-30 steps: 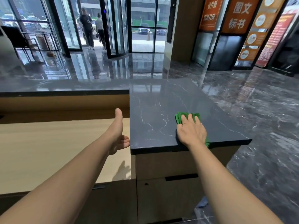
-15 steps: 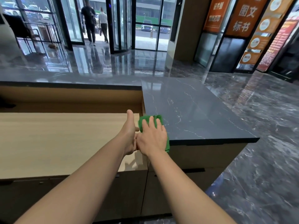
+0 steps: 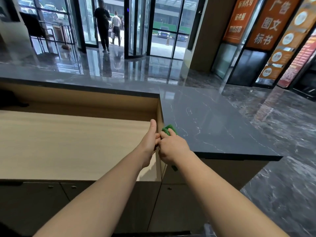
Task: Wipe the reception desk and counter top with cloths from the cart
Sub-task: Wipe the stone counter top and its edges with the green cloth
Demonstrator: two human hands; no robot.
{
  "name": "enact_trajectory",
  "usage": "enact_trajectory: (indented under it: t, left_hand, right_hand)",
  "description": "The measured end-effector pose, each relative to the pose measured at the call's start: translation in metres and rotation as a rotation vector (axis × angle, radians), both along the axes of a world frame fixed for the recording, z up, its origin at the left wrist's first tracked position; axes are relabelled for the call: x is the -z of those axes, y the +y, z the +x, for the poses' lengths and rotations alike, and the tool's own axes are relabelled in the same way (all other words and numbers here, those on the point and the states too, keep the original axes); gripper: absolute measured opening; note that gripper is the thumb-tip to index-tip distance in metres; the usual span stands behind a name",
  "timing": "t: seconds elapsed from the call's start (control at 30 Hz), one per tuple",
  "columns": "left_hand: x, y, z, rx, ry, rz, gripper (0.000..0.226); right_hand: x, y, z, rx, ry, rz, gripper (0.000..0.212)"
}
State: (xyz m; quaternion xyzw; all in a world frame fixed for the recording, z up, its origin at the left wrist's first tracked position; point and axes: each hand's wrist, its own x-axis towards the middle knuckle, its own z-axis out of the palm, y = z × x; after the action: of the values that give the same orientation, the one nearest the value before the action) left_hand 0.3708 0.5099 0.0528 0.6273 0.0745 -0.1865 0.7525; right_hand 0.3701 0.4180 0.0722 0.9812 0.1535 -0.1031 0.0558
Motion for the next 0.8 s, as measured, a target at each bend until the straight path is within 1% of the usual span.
enact_trajectory:
  t: [0.17, 0.27, 0.43, 0.6, 0.8]
  left_hand:
    - [0.001, -0.001, 0.014, -0.004, 0.029, -0.119, 0.089]
    - [0.011, -0.003, 0.034, -0.037, 0.043, -0.199, 0.09]
    - [0.013, -0.004, 0.074, -0.059, 0.037, -0.252, 0.091]
    - [0.01, -0.003, 0.126, -0.116, 0.028, -0.211, 0.084]
    - [0.005, -0.001, 0.186, -0.163, 0.037, -0.148, 0.08]
  right_hand:
    - [-0.003, 0.008, 0.022, 0.031, 0.074, -0.036, 0.047]
    - [-0.005, 0.011, 0.037, 0.031, 0.072, -0.039, 0.049]
    - [-0.005, 0.014, 0.079, -0.013, 0.068, -0.075, 0.05]
    - [-0.008, 0.018, 0.133, -0.023, 0.08, -0.068, 0.056]
    - [-0.009, 0.02, 0.197, -0.038, 0.061, -0.043, 0.057]
